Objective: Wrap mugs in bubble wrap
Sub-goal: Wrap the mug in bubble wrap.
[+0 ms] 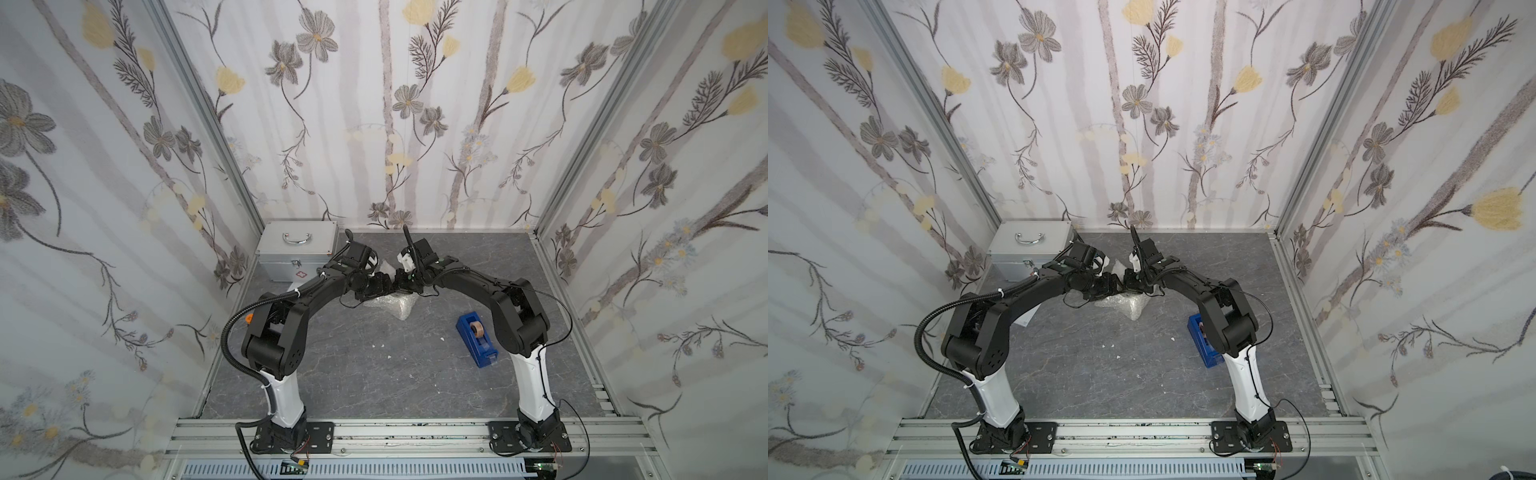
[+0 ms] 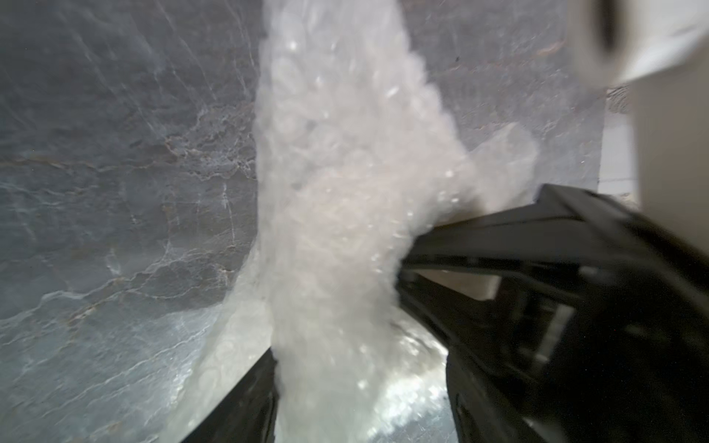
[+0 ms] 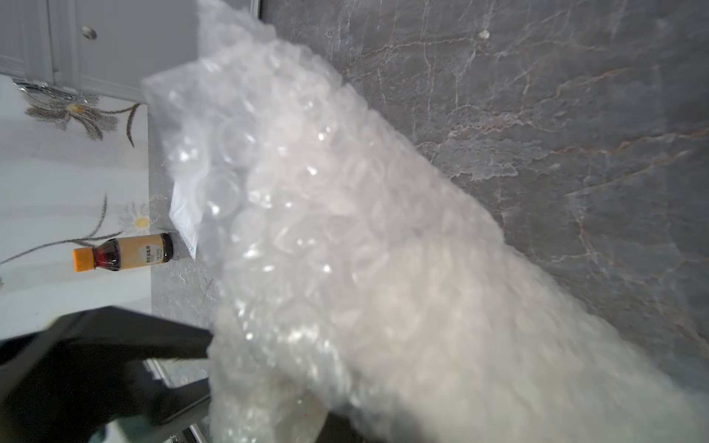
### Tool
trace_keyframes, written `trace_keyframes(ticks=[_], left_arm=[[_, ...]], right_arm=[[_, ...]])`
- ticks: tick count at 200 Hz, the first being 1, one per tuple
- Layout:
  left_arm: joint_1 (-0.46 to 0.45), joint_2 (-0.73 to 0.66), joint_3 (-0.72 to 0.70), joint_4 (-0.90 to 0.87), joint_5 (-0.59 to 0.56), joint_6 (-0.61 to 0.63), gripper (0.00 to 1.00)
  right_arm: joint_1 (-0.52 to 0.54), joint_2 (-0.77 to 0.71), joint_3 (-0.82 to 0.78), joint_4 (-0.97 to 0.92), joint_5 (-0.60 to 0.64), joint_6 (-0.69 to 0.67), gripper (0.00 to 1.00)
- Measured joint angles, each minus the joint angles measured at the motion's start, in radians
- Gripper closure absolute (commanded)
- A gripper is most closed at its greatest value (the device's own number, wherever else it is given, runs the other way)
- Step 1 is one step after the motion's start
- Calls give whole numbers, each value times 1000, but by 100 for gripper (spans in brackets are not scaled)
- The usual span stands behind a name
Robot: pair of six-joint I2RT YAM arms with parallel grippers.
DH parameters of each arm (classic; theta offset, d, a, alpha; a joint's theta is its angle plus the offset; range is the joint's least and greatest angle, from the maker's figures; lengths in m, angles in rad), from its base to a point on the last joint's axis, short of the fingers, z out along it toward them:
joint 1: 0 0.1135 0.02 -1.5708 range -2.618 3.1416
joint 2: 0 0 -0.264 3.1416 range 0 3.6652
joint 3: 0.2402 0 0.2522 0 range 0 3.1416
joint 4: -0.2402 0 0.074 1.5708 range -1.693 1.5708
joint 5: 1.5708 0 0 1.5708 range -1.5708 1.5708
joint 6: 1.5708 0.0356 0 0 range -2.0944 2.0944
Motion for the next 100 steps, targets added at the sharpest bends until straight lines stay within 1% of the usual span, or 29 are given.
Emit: trace_keyframes(ticks=[7, 23, 49, 64, 74, 100], left_arm=[[5, -18, 3, -6, -18, 0, 30], [29, -47, 12, -10, -18, -11, 30], [77, -42, 53, -20, -25, -31, 35], [106, 11, 100, -33, -48, -38, 38], [121, 73, 159, -57, -63, -41, 39], [125, 226, 304, -92, -72, -41, 40]], right_arm=[[4, 8, 14, -14, 6, -11, 100], [14, 25, 41, -34, 33, -29, 100], [28, 45, 82, -83, 76, -71, 100], [34, 53, 102, -108, 97, -99, 100], [36, 56, 110, -123, 106, -119, 100], [37, 63, 132, -166, 122, -172, 100]])
